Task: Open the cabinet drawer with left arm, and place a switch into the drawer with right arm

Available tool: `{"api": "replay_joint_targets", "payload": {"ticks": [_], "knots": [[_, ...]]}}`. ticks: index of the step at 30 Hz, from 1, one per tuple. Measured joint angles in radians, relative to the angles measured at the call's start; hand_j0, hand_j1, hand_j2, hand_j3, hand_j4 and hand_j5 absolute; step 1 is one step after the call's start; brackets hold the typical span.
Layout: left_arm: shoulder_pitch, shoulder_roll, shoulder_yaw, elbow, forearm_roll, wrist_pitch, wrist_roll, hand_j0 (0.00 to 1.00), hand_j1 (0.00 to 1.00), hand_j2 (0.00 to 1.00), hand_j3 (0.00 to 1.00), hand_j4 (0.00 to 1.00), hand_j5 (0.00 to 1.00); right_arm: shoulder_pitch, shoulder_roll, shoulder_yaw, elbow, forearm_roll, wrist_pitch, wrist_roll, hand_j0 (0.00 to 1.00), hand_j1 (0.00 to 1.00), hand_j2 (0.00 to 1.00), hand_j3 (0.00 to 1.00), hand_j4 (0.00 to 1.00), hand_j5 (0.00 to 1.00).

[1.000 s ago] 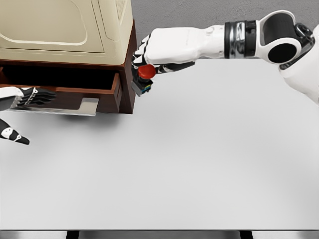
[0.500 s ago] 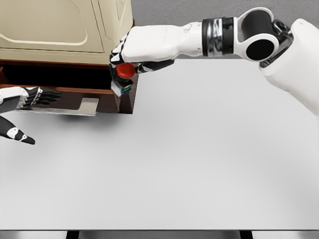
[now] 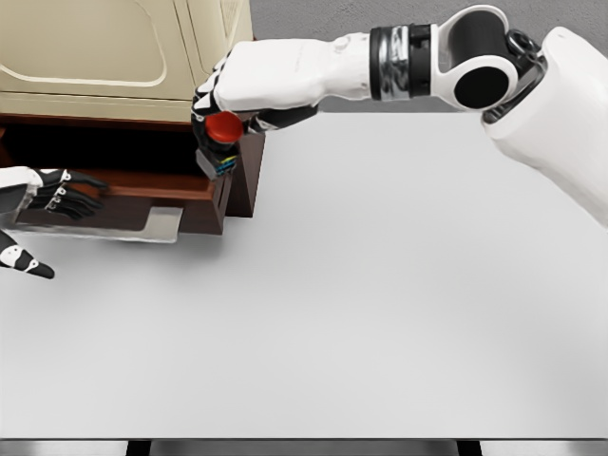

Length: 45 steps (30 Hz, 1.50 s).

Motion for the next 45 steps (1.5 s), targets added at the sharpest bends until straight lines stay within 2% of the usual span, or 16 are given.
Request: {"api": "replay_joint_targets", "payload": {"ticks": [5,14,17,25,29,31,35,36,37,38,43,45], "knots": [[-0.002,0.018,0.035,0.007,-0.016,-0.042,0.011,1.00,1.00,1.00,1.00,1.00,1.00,-0.012,0.030,0.003,0.012,-0.001,0.025,0.000,0.49,0.49,0.49,0.49,0.49,0.49],[-0.026,0.027,0.061,0.008,0.054,-0.176,0.014,1.00,1.00,1.00,1.00,1.00,1.00,-0.031,0.086,0.016,0.055,0.000,0.053,0.000,0.49,0.49,0.49,0.49,0.49,0.49],[-0.078,0.023,0.066,0.007,0.075,-0.257,0.015,1.00,1.00,1.00,1.00,1.00,1.00,-0.044,0.116,0.023,0.088,0.000,0.060,0.000,0.49,0.49,0.49,0.49,0.49,0.49],[-0.074,0.017,0.065,0.008,0.084,-0.330,0.015,1.00,1.00,1.00,1.00,1.00,1.00,-0.072,0.192,0.055,0.202,0.015,0.056,0.000,0.49,0.49,0.49,0.49,0.49,0.49],[-0.074,0.017,0.065,0.008,0.084,-0.339,0.015,1.00,1.00,1.00,1.00,1.00,1.00,-0.080,0.221,0.067,0.235,0.041,0.055,0.000,0.50,0.50,0.50,0.50,0.50,0.50],[-0.074,0.018,0.065,0.008,0.084,-0.340,0.015,1.00,1.00,1.00,1.00,1.00,1.00,-0.080,0.228,0.068,0.243,0.047,0.056,0.000,0.63,0.63,0.63,0.63,0.63,0.63],[-0.074,0.018,0.065,0.008,0.084,-0.340,0.015,1.00,1.00,1.00,1.00,1.00,1.00,-0.080,0.233,0.064,0.265,0.074,0.060,0.000,0.66,0.66,0.66,0.66,0.66,0.66],[-0.074,0.018,0.065,0.008,0.084,-0.341,0.015,1.00,1.00,1.00,1.00,1.00,1.00,-0.080,0.233,0.063,0.268,0.080,0.061,0.000,0.73,0.73,0.73,0.73,0.73,0.73],[-0.074,0.017,0.065,0.008,0.084,-0.341,0.015,1.00,1.00,1.00,1.00,1.00,1.00,-0.080,0.234,0.062,0.270,0.081,0.062,0.001,0.96,0.96,0.96,0.96,0.96,0.96],[-0.074,0.016,0.064,0.008,0.083,-0.341,0.015,1.00,1.00,1.00,1.00,1.00,1.00,-0.078,0.235,0.061,0.271,0.069,0.069,0.005,1.00,1.00,1.00,1.00,1.00,1.00],[-0.073,0.015,0.063,0.008,0.083,-0.340,0.014,1.00,1.00,1.00,1.00,1.00,1.00,-0.078,0.235,0.058,0.270,0.054,0.084,0.003,1.00,1.00,1.00,1.00,1.00,1.00],[-0.071,0.015,0.064,0.008,0.083,-0.339,0.015,1.00,1.00,1.00,1.00,1.00,1.00,-0.063,0.221,0.043,0.246,0.071,0.071,0.002,1.00,1.00,1.00,1.00,1.00,1.00]]}}
